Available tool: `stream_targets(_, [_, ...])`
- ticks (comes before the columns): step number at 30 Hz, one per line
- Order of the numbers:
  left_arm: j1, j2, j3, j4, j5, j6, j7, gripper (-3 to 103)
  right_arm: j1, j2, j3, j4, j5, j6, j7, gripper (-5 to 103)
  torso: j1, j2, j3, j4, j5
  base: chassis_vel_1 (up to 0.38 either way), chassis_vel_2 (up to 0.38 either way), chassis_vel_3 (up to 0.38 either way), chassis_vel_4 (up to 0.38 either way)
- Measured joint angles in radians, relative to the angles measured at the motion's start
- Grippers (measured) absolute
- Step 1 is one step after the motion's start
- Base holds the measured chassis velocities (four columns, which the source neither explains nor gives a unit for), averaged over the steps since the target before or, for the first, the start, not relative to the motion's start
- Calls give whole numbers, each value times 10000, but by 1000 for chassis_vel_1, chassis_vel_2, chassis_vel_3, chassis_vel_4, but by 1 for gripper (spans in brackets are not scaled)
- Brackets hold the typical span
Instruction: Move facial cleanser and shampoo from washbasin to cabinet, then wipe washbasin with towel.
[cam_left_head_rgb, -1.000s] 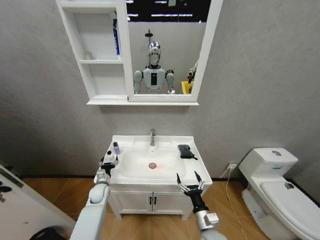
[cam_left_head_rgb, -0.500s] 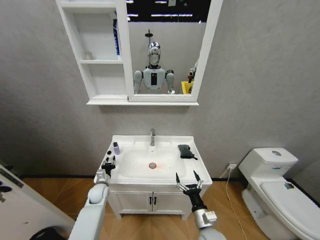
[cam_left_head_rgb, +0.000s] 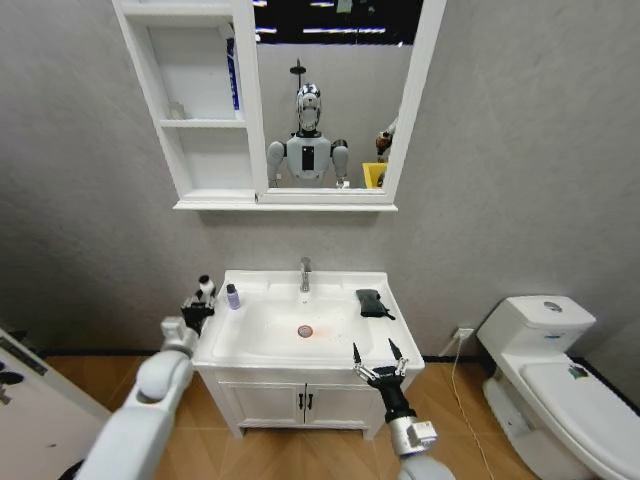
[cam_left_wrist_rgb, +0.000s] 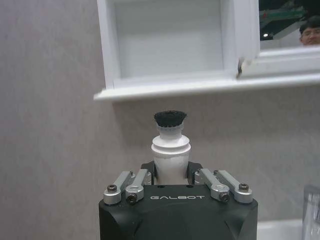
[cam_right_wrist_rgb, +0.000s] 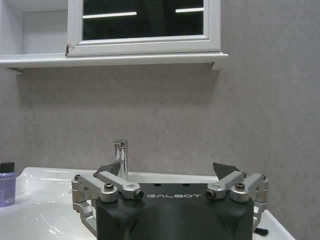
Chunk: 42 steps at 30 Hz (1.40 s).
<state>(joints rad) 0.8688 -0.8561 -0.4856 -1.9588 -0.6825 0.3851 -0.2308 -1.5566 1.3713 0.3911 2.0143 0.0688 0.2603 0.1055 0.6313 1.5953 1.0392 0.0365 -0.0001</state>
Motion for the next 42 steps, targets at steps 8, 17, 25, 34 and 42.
stream_targets(8, [-4215,2665,1586,654,-4348,1714,-311,32,-20,15,-29,22,-70,0,6,100,0,0,0,1,-2,0,0,0,0])
stream_targets(17, [-9847,2125,5771,4354,-4179,2083,657,32,-96,3,99,50,-9,16,-8,100,1,-1,2,0,3,0,0,0,0])
stream_targets(25, [-11605,-91,6946,7505,-3122,2062,1110,32,-189,31,184,-178,53,164,-33,100,3,-3,3,-2,3,0,0,0,0])
stream_targets(34, [-12086,-1493,6811,9497,-1520,1447,1580,32,-190,-9,452,-373,285,352,-62,100,1,-3,2,1,1,0,0,0,0])
stream_targets(42, [-12328,-1771,6546,10334,-746,1300,1604,32,-151,-11,424,-434,290,382,-75,100,0,-2,1,0,1,0,0,0,0])
